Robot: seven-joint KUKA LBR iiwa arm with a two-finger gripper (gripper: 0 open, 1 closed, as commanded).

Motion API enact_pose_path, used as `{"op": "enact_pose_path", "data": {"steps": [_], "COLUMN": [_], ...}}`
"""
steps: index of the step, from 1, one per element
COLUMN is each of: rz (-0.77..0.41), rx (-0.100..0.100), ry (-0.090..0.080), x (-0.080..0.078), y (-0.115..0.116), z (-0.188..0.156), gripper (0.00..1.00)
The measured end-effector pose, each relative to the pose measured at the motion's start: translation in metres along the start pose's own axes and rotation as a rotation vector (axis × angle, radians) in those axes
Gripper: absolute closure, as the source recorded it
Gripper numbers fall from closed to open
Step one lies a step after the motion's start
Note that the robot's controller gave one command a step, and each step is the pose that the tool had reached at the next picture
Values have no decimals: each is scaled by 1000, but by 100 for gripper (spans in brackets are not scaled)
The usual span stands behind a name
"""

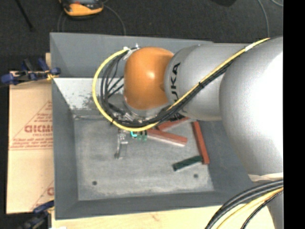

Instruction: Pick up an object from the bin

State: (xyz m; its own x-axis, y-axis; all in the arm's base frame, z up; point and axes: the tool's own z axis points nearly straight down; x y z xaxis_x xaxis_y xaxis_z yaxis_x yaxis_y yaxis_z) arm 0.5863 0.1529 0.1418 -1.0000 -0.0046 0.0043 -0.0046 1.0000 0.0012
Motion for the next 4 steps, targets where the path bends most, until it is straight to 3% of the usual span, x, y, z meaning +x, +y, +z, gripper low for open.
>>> {"op": "enact_pose_path", "data": {"steps": [1,2,3,4], "rz": [3,-33,-50,-24], "rx": [-1,-3,5,0], "ry": [-8,-13,-11,-9], "x": [-2,5,-8,-14], "y": [0,-32,-66,-61], "z": [-4,14,56,84], "gripper": [0,0,0,0]}}
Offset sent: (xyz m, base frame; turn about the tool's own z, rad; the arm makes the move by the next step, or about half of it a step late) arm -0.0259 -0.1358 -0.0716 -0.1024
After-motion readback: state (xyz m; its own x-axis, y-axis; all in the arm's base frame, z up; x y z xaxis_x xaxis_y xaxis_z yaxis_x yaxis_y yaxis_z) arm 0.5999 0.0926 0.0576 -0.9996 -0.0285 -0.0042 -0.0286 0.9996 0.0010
